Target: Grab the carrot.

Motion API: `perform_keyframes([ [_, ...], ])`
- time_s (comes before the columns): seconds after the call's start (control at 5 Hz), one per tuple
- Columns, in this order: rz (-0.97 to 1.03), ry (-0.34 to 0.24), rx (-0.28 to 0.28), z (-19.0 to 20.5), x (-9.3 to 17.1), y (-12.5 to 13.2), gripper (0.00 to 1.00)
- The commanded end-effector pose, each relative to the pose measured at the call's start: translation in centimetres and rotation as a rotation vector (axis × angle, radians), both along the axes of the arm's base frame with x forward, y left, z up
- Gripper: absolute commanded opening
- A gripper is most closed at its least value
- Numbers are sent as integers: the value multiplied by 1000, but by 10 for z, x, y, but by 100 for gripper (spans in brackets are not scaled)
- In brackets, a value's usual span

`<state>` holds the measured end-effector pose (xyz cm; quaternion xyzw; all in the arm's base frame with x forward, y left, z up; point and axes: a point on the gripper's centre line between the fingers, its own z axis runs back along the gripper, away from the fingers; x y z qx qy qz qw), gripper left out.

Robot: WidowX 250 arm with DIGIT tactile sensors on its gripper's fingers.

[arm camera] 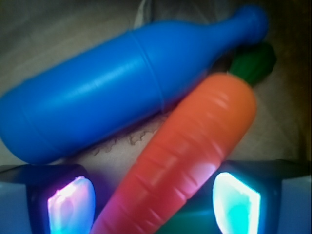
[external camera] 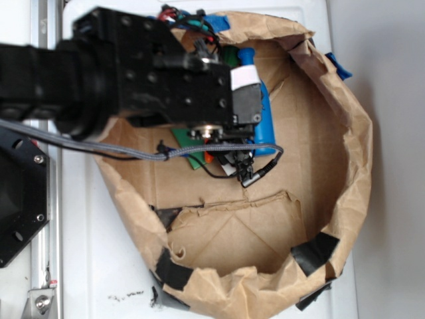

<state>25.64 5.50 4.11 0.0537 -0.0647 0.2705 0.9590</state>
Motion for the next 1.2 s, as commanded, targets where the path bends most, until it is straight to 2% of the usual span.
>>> perform_keyframes([
  [0.0, -28, -19, 15, 3, 3, 0, 100],
  [0.2, -19, -23, 7, 5, 3, 2, 94],
  [0.4, -7, -26, 4, 5, 3, 3, 0],
  [1.0, -10, -50, 31, 6, 2, 3, 0],
])
